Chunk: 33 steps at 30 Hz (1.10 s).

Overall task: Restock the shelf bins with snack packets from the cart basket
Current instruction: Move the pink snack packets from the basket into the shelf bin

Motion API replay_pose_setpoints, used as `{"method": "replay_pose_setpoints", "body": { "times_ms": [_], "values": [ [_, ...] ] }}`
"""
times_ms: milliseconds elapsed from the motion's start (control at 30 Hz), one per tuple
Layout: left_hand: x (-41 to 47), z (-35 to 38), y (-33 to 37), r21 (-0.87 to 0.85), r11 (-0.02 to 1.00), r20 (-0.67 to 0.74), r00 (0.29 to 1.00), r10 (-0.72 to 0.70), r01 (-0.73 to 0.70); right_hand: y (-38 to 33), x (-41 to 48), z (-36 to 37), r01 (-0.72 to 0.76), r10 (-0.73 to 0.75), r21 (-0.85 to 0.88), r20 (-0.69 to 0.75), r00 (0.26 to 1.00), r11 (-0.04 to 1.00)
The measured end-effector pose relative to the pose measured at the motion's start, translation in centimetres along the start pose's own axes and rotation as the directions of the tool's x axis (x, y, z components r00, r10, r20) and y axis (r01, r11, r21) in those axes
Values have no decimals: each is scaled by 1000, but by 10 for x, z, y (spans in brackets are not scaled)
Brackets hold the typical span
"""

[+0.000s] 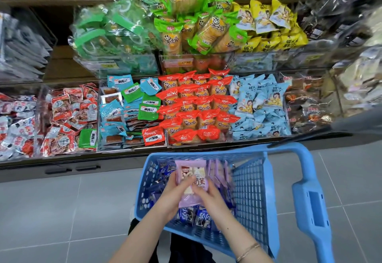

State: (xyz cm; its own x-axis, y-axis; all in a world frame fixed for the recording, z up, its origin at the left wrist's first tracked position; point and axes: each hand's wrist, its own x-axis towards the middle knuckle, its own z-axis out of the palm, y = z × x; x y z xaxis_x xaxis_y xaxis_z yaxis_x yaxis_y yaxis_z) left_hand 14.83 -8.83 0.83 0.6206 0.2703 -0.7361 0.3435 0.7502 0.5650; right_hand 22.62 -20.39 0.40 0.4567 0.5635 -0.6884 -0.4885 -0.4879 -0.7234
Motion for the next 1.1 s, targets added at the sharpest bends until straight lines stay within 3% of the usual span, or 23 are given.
{"method": "replay_pose_setpoints", "body": {
  "times_ms": [100, 200, 300, 500, 700, 833, 1100],
  "values": [
    [4, -14, -3, 8, 1000, -98, 995, -21, 22, 10, 22, -3, -90, 90, 56, -1, 996, 994],
    [2, -34, -3, -70, 996, -186, 980, -68, 56, 23, 53, -27, -186, 238, 263, -184, 954, 947],
    [-5, -50, -3, -111, 993, -225, 972, -64, 40, 40, 83, -57, -268, 384, 355, -315, 868, 896],
    [-15, -75, -7, -173, 985, -304, 952, -38, -16, 57, 137, -72, -371, 573, 638, -135, 809, 674],
    [-16, -85, -14, -170, 984, -348, 937, -17, -45, 64, 155, -69, -297, 596, 750, -157, 788, 591],
    [-7, -80, -13, -201, 978, -338, 941, -15, -56, 54, 136, -65, -257, 623, 848, -106, 775, 464],
    [9, -60, -8, -106, 994, -265, 963, -47, 19, 50, 54, -60, -347, 543, 718, -51, 838, 603]
  ]
}}
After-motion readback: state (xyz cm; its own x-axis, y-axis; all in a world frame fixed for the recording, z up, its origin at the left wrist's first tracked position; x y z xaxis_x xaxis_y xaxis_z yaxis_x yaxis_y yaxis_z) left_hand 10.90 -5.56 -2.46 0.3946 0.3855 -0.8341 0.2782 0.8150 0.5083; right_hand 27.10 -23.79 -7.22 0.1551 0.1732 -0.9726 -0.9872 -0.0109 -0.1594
